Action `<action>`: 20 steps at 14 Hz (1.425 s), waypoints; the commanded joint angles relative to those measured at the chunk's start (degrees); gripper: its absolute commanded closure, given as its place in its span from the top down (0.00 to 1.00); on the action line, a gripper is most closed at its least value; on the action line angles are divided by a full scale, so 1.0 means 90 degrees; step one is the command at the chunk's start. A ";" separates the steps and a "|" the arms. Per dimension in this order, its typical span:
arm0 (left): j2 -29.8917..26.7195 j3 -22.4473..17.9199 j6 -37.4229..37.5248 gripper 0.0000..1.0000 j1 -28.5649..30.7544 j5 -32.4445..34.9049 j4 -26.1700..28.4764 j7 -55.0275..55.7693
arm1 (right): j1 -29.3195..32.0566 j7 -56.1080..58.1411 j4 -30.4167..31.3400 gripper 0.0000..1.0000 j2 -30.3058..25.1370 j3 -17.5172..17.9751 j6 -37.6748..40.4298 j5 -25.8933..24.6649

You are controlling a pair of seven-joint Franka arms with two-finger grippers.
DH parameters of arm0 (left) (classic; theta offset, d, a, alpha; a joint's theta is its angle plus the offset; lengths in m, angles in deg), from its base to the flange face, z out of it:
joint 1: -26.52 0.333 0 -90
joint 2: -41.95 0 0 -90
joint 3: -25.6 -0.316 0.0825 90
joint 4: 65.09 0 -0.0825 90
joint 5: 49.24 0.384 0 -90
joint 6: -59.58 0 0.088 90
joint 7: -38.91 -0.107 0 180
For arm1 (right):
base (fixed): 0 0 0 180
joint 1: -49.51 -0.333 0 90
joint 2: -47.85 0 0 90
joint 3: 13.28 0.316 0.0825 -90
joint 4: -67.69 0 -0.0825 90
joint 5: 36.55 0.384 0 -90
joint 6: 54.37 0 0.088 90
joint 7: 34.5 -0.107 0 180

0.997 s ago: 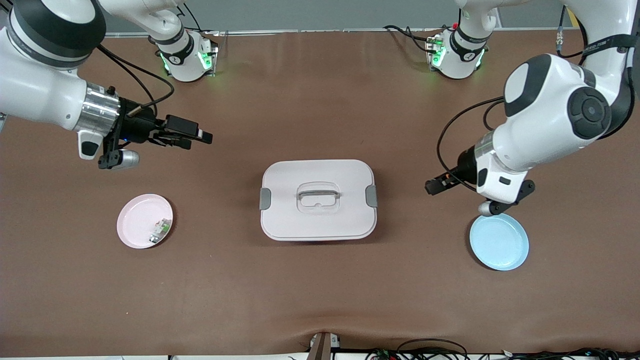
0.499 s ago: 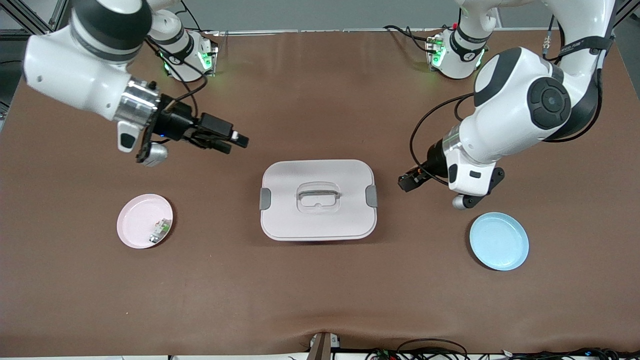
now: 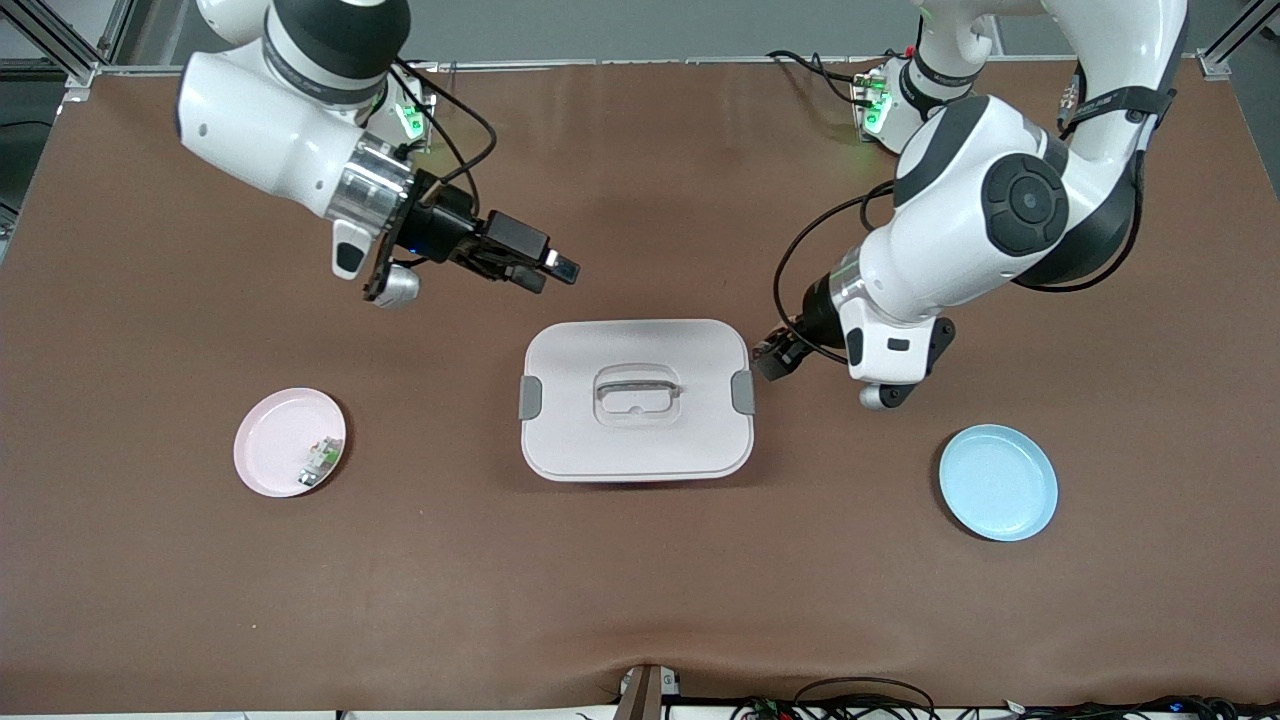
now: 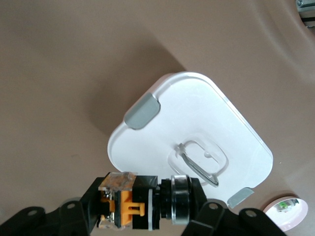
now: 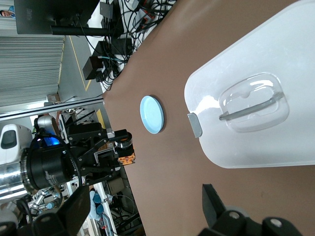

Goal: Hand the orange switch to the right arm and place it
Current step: 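Lift the switch with the left gripper while the right gripper approaches, then bring the switch above the box while the right gripper grasps it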

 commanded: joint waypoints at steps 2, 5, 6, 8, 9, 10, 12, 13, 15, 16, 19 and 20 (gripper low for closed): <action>0.0224 0.0007 0.0041 0.00 -0.0277 -0.0109 -0.0306 0.0627 | -0.0298 -0.0094 0.0033 1.00 0.0138 -0.0070 -0.0130 0.0189; 0.0342 0.0007 0.0031 0.00 -0.0492 -0.0109 -0.0364 0.1213 | -0.0727 -0.0163 0.0014 1.00 0.0372 -0.0061 -0.0772 0.0189; 0.0352 0.0007 0.0021 0.00 -0.0512 -0.0109 -0.0364 0.1301 | -0.0874 -0.0153 0.0014 1.00 0.0441 -0.0061 -0.0978 0.0189; 0.0439 0.0017 0.0011 0.00 -0.0609 -0.0138 -0.0374 0.1584 | -0.1070 -0.0104 0.0024 1.00 0.0480 -0.0061 -0.1223 0.0189; 0.0498 0.0017 -0.0027 0.00 -0.0658 -0.0226 -0.0394 0.1750 | -0.1109 -0.0075 0.0043 1.00 0.0480 -0.0061 -0.1234 0.0189; 0.0556 0.0007 -0.0076 0.00 -0.0726 -0.0294 -0.0423 0.1916 | -0.1138 -0.0046 0.0053 1.00 0.0490 -0.0061 -0.1234 0.0189; 0.0654 0.0017 -0.0135 0.00 -0.0815 -0.0353 -0.0481 0.2306 | -0.1304 -0.0045 0.0053 1.00 0.0616 -0.0061 -0.1495 0.0189; 0.0664 0.0017 -0.0155 0.00 -0.0854 -0.0411 -0.0491 0.2472 | -0.1459 -0.0045 0.0043 1.00 0.0724 -0.0061 -0.1768 0.0189; 0.0664 0.0017 -0.0155 0.00 -0.0883 -0.0655 -0.0482 0.2620 | -0.1607 -0.0046 0.0033 1.00 0.0900 -0.0061 -0.2102 0.0189; 0.0664 0.0017 -0.0155 0.00 -0.0883 -0.0821 -0.0482 0.2708 | -0.1637 -0.0036 0.0033 1.00 0.0939 -0.0061 -0.2103 0.0189; 0.0664 0.0007 -0.0155 0.00 -0.0883 -0.1172 -0.0482 0.2796 | -0.1656 -0.0045 0.0053 1.00 0.0949 -0.0070 -0.2122 0.0199; 0.0674 0.0007 -0.0155 0.00 -0.0883 -0.1309 -0.0472 0.2816 | -0.1647 -0.0065 0.0053 1.00 0.0969 -0.0061 -0.2123 0.0199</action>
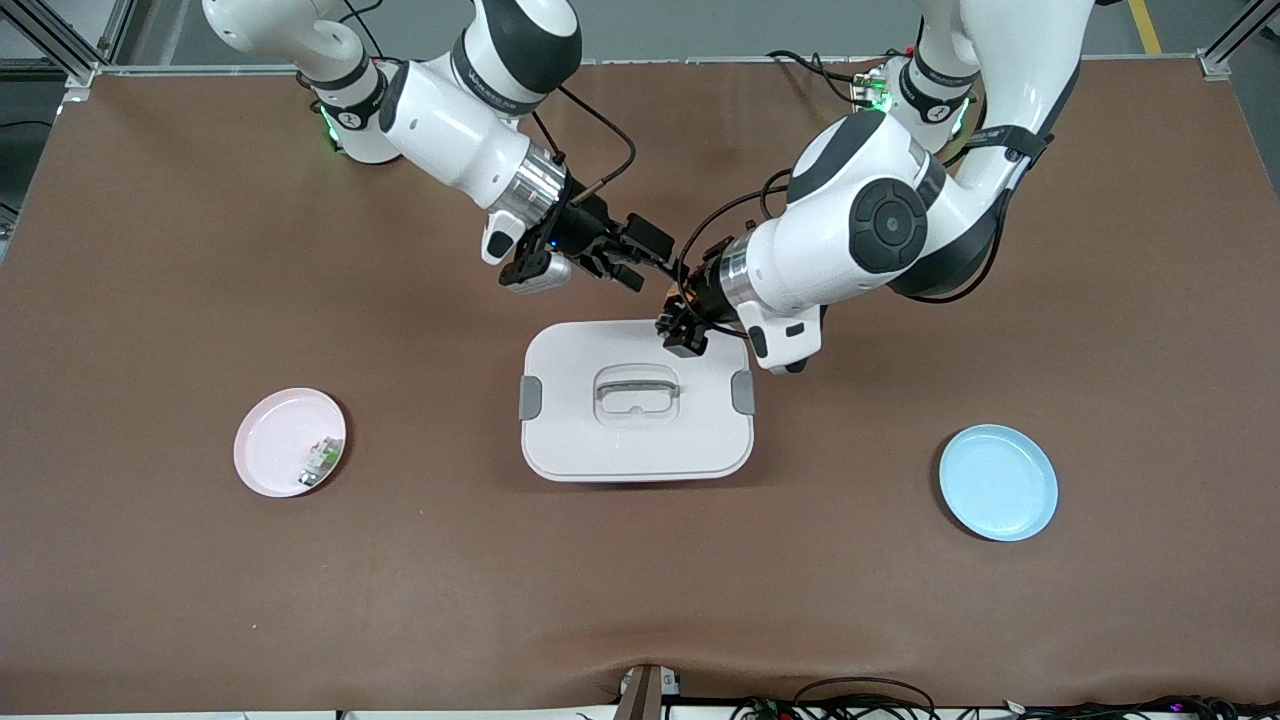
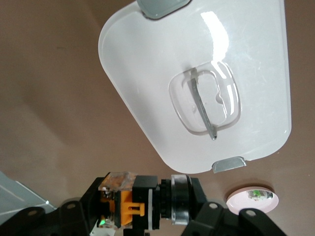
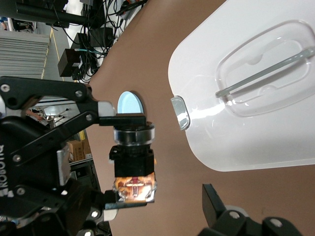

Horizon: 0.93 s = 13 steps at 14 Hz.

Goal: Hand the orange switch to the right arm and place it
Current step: 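Bring the switch above the box while the right gripper grasps it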

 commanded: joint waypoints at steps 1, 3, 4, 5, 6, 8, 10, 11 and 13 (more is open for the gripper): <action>0.0072 0.0003 0.0017 0.00 -0.0027 -0.0322 -0.0150 0.0184 | -0.0044 -0.0004 0.0010 1.00 -0.0028 -0.0049 -0.0050 0.0176; 0.0102 0.0003 0.0017 0.00 -0.0036 -0.0323 -0.0150 0.0292 | -0.0044 -0.0005 -0.0009 1.00 0.0001 -0.0059 -0.0040 0.0419; 0.0102 0.0003 0.0017 0.00 -0.0027 -0.0332 -0.0150 0.0292 | -0.0063 -0.0005 -0.0029 1.00 0.0020 -0.0059 -0.0040 0.0555; 0.0111 0.0003 0.0017 0.00 -0.0036 -0.0332 -0.0150 0.0292 | -0.0073 -0.0014 -0.0038 1.00 0.0021 -0.0049 -0.0040 0.0605; 0.0111 0.0003 0.0017 0.00 -0.0036 -0.0323 -0.0150 0.0292 | -0.0073 -0.0034 -0.0048 1.00 0.0021 -0.0049 -0.0040 0.0606; 0.0111 0.0003 0.0017 0.00 -0.0075 -0.0332 -0.0150 0.0292 | -0.0083 -0.0044 -0.0058 1.00 0.0021 -0.0049 -0.0040 0.0654; 0.0111 0.0003 0.0017 0.00 -0.0085 -0.0323 -0.0150 0.0292 | -0.0083 -0.0044 -0.0068 1.00 0.0030 -0.0049 -0.0040 0.0654; 0.0111 0.0003 0.0017 0.00 -0.0114 -0.0323 -0.0150 0.0292 | -0.0083 -0.0053 -0.0087 1.00 0.0040 -0.0059 -0.0030 0.0674; 0.0121 0.0003 0.0017 0.00 -0.0124 -0.0323 -0.0150 0.0292 | -0.0083 -0.0053 -0.0136 1.00 0.0089 -0.0049 -0.0030 0.0684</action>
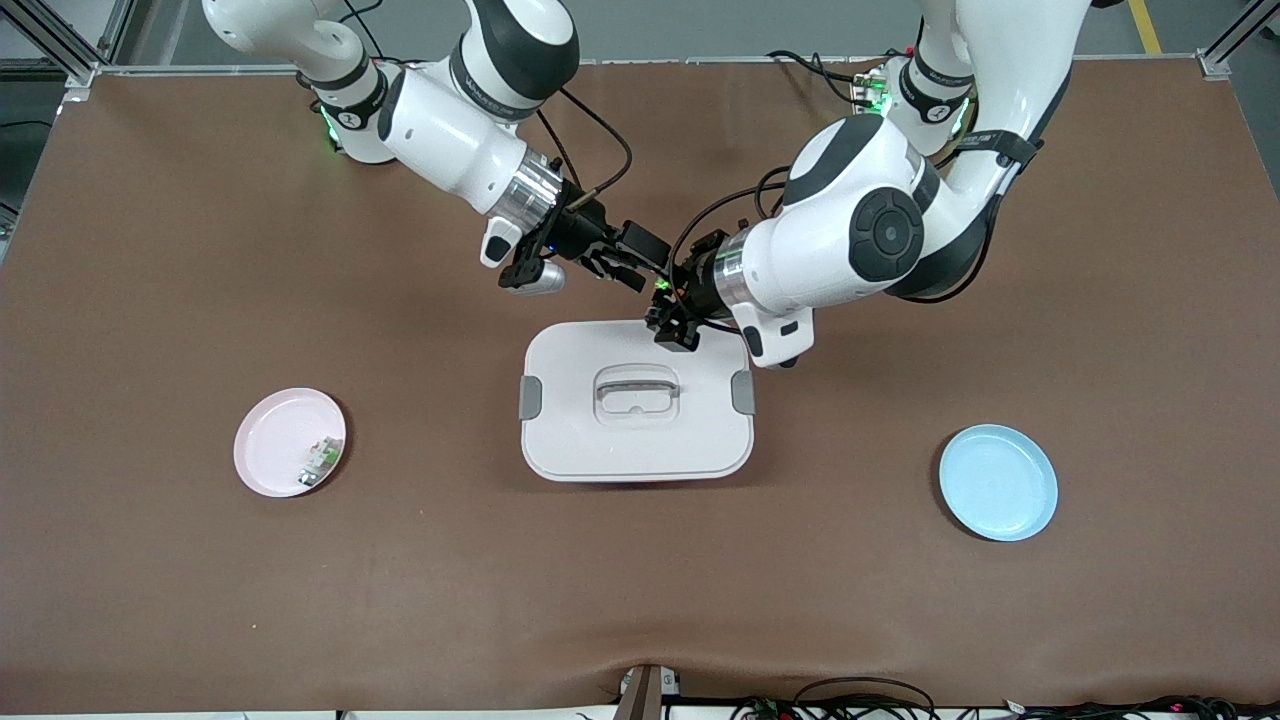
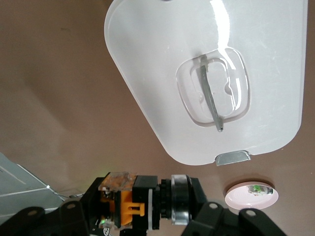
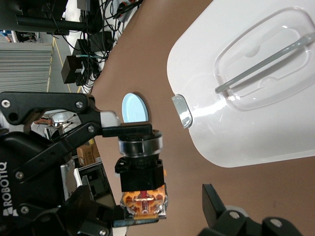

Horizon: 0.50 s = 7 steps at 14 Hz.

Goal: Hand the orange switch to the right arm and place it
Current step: 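Bring the switch above the box while the right gripper grasps it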

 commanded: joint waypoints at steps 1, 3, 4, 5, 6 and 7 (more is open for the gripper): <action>0.0075 0.0003 0.0017 0.00 -0.0064 -0.0119 -0.0149 0.0087 | -0.0089 -0.0033 -0.0139 1.00 0.0110 -0.0038 -0.0031 0.0179; 0.0114 0.0003 0.0017 0.00 -0.0064 -0.0109 -0.0149 0.0087 | -0.0128 -0.0033 -0.0188 1.00 0.0140 -0.0038 -0.0041 0.0188; 0.0114 0.0003 0.0017 0.00 -0.0064 -0.0119 -0.0149 0.0096 | -0.0128 -0.0024 -0.0188 1.00 0.0140 -0.0038 -0.0041 0.0179; 0.0114 0.0003 0.0017 0.00 -0.0064 -0.0119 -0.0149 0.0097 | -0.0128 -0.0024 -0.0198 0.85 0.0140 -0.0047 -0.0031 0.0179; 0.0114 0.0003 0.0017 0.00 -0.0064 -0.0119 -0.0149 0.0097 | -0.0128 -0.0024 -0.0198 0.63 0.0140 -0.0047 -0.0031 0.0179; 0.0114 0.0012 0.0017 0.00 -0.0064 -0.0119 -0.0149 0.0097 | -0.0128 -0.0024 -0.0198 0.49 0.0140 -0.0047 -0.0031 0.0179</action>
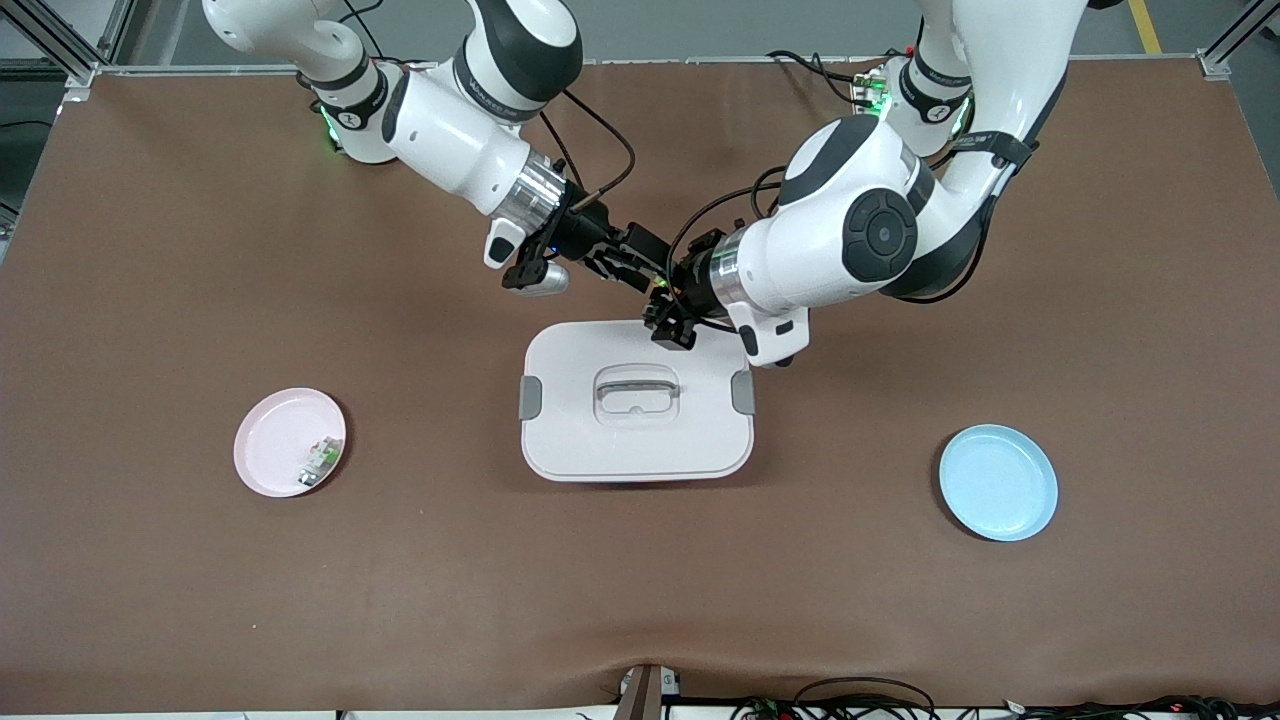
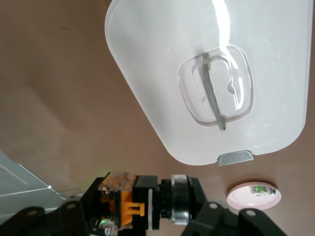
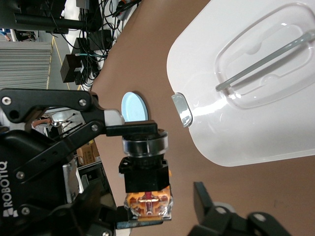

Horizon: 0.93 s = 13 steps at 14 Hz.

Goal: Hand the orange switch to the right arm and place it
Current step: 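Bring the switch above the box while the right gripper grasps it, then open the left gripper, releasing the switch to the right gripper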

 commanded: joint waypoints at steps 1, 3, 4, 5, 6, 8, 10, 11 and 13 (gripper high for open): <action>0.0080 0.0014 0.0013 0.00 -0.0046 -0.0119 -0.0149 0.0095 | -0.0099 -0.0020 -0.0154 0.34 0.0102 -0.0052 -0.0031 0.0171; 0.0080 0.0013 0.0013 0.00 -0.0046 -0.0148 -0.0149 0.0095 | -0.0099 -0.0020 -0.0154 0.15 0.0102 -0.0052 -0.0031 0.0171; 0.0080 0.0014 0.0013 0.00 -0.0046 -0.0148 -0.0149 0.0095 | -0.0099 -0.0010 -0.0154 0.05 0.0102 -0.0052 -0.0031 0.0171; 0.0071 0.0014 0.0013 0.00 -0.0046 -0.0148 -0.0149 0.0095 | -0.0099 -0.0010 -0.0154 0.00 0.0102 -0.0052 -0.0031 0.0171; 0.0071 0.0014 0.0013 0.00 -0.0046 -0.0148 -0.0159 0.0095 | -0.0099 -0.0010 -0.0154 0.00 0.0102 -0.0052 -0.0031 0.0171; 0.0071 0.0014 0.0013 0.00 -0.0046 -0.0148 -0.0159 0.0105 | -0.0099 -0.0010 -0.0154 0.00 0.0102 -0.0052 -0.0031 0.0171; 0.0071 0.0014 0.0013 0.00 -0.0046 -0.0148 -0.0159 0.0095 | -0.0099 -0.0020 -0.0154 0.00 0.0102 -0.0052 -0.0031 0.0171; 0.0071 0.0014 0.0013 0.04 -0.0037 -0.0148 -0.0159 0.0095 | -0.0099 -0.0020 -0.0154 0.00 0.0102 -0.0052 -0.0031 0.0171; 0.0071 0.0004 0.0013 0.33 -0.0027 -0.0148 -0.0159 0.0085 | -0.0099 -0.0029 -0.0164 0.00 0.0102 -0.0052 -0.0031 0.0171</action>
